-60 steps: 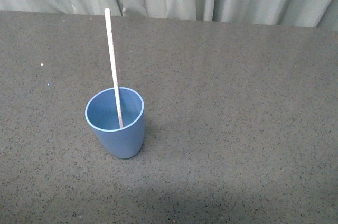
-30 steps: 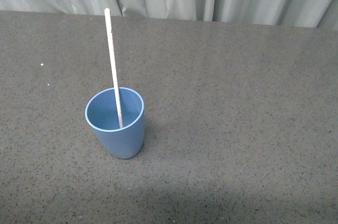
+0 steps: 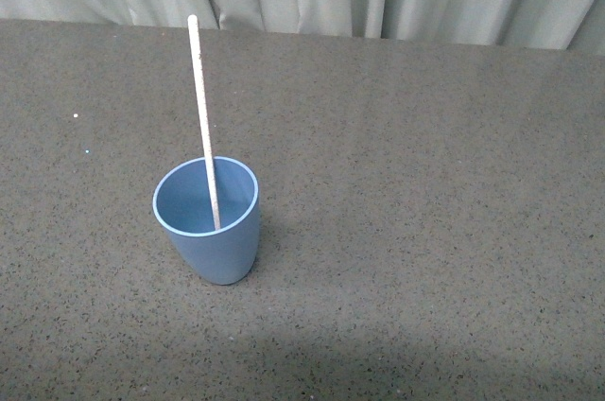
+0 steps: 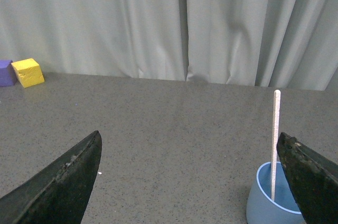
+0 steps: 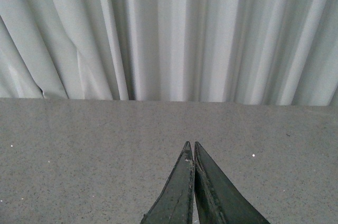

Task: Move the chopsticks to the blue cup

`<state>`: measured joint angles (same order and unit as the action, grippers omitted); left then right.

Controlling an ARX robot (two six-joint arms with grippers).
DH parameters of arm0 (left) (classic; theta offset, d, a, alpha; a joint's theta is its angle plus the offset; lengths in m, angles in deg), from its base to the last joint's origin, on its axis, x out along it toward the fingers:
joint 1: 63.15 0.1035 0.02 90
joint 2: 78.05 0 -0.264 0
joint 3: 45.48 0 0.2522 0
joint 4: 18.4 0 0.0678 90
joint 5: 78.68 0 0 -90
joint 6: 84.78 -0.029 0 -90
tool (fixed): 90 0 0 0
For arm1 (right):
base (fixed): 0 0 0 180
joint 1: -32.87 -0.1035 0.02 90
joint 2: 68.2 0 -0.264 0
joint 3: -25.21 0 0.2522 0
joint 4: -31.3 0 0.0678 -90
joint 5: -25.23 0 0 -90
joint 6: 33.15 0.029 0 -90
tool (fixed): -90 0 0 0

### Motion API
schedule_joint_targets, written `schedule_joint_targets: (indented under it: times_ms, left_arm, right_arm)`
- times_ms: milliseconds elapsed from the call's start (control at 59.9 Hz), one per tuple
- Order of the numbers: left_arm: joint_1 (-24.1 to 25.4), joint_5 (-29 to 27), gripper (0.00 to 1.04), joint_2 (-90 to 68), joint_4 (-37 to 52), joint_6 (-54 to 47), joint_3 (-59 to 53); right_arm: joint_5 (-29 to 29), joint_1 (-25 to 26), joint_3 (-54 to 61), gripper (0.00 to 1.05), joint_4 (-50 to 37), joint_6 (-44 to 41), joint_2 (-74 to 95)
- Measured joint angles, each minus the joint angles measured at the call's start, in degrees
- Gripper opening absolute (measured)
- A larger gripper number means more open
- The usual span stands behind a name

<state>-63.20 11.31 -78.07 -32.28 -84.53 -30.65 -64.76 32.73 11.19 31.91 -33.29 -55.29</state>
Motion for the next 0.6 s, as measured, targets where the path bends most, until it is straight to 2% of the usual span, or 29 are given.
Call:
schedule_joint_targets:
  times_ms: [234,301,451,601]
  left_arm:
    - [0.00,0.00,0.98,0.00,0.00,-0.02,0.00]
    - [0.00,0.00,0.98,0.00,0.00,0.00,0.00]
    - [0.00,0.00,0.98,0.00,0.00,0.00,0.00]
    - [0.00,0.00,0.98,0.00,0.00,0.00,0.00]
  right_arm:
    - [0.00,0.00,0.00,0.01,3.28,0.00,-3.23]
    - [-0.11,0.00,-0.04,0.01,12.04,-0.04,-9.92]
    - [-0.09,0.00,-0.04,0.01,13.05,-0.07,-12.63]
    - [-0.11,0.00,-0.04,0.28,13.05,-0.07,-12.66]
